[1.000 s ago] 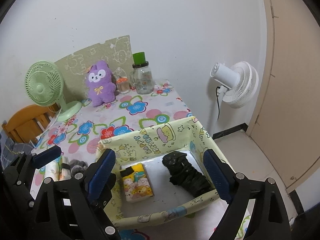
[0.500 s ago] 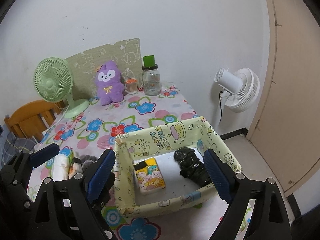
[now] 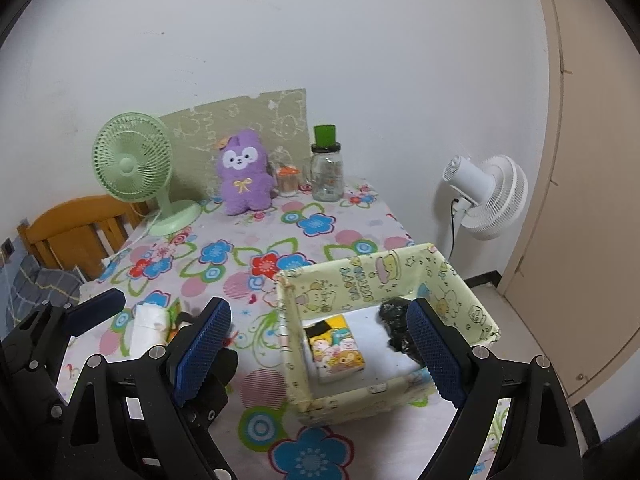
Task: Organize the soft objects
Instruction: 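Withdraw both grippers from the basket toward the remaining items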
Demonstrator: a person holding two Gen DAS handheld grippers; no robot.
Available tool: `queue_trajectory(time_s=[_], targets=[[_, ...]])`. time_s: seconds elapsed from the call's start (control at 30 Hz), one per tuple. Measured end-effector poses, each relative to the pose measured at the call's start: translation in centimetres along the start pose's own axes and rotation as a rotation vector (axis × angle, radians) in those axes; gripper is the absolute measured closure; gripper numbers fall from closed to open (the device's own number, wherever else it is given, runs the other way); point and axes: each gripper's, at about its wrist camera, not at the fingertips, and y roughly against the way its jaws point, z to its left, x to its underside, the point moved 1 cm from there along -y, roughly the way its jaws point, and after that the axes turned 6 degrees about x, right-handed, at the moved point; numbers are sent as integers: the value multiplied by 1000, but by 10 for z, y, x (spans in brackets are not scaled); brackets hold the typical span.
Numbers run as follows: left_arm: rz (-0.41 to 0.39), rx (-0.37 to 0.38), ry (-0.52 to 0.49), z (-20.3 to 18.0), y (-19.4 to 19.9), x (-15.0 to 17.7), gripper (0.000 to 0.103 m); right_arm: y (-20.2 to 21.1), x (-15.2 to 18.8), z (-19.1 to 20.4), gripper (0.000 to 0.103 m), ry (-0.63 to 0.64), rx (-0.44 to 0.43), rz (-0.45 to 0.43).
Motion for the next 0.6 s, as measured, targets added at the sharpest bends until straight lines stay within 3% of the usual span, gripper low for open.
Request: queue_trajectory(time_s=[0.6], targets=[[-44, -71, 43, 47, 34, 13, 0, 22, -2, 58, 11, 61, -68, -52]])
